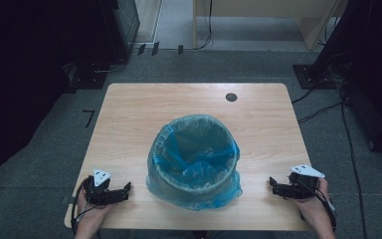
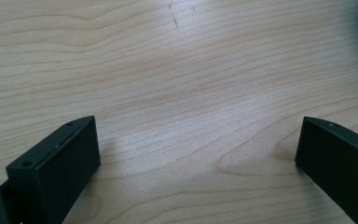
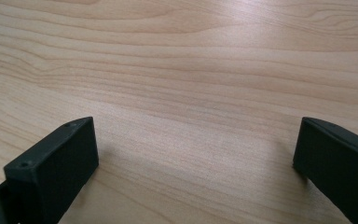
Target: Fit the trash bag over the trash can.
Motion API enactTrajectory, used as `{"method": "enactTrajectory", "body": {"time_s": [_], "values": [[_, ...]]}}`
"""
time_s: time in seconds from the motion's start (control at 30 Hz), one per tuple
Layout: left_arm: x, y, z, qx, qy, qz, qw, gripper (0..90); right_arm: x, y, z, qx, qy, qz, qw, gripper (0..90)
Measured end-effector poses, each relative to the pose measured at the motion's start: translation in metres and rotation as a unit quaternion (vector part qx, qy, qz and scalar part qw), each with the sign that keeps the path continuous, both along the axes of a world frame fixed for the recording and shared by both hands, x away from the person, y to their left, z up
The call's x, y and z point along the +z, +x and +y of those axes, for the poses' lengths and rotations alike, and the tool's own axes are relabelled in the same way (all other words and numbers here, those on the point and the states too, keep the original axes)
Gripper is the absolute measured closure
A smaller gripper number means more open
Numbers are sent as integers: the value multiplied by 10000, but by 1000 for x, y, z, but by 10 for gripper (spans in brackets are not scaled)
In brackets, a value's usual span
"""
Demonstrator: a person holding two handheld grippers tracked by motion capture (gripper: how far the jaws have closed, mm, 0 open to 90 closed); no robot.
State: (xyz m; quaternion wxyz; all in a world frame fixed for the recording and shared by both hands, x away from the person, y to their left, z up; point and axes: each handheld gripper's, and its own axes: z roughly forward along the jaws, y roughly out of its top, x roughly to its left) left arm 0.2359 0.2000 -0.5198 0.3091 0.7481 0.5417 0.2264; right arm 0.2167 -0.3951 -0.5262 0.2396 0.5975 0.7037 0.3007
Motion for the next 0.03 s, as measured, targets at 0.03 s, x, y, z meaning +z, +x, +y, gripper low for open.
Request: {"method": "enactTrajectory", "body": {"time_s": [0.03], "values": [[0,0,0,0,0,0,10000,0,0,0,0,0,0,0,10000,0]]}}
